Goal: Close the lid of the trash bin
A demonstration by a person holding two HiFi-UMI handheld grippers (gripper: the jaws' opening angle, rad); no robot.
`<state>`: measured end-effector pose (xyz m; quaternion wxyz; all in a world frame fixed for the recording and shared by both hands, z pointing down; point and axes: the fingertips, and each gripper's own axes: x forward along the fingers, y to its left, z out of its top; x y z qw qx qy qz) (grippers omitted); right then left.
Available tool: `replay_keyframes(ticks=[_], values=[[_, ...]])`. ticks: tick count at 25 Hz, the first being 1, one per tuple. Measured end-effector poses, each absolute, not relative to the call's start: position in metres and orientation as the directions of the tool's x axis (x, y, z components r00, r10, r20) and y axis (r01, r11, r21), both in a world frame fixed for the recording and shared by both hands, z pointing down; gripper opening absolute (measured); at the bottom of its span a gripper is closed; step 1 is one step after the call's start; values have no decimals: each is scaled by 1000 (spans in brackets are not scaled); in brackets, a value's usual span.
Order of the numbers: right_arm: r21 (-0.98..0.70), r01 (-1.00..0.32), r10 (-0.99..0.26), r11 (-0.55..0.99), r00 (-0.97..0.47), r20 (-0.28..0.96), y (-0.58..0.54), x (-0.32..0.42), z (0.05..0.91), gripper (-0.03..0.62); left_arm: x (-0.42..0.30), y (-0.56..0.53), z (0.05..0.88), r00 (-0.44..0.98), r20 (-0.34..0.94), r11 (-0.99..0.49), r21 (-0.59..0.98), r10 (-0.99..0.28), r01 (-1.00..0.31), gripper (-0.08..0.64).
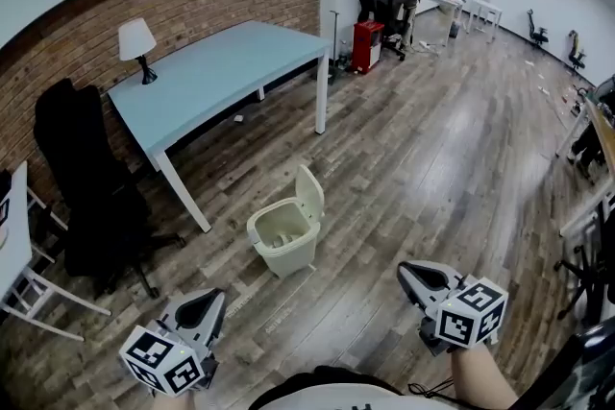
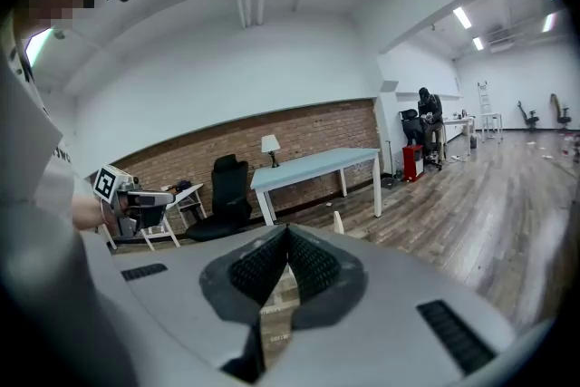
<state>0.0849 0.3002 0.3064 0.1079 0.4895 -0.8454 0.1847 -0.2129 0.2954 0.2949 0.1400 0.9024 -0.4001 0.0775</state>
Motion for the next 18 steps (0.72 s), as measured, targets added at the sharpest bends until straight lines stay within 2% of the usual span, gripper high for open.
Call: replay_keyframes(ticks=[6, 12, 18], values=[[-237, -875, -820, 421, -479, 313, 286, 90, 311, 8, -200, 275, 302, 694, 259, -673, 179, -672, -718, 6], [-246, -882, -819, 403, -467, 333, 248, 142, 316, 8, -168, 237, 302, 673, 237, -641, 205, -700, -739, 6], [-162, -848, -756, 504, -524, 393, 189, 198, 317, 8, -110, 185, 298, 622, 181, -560, 298, -762, -773, 6]])
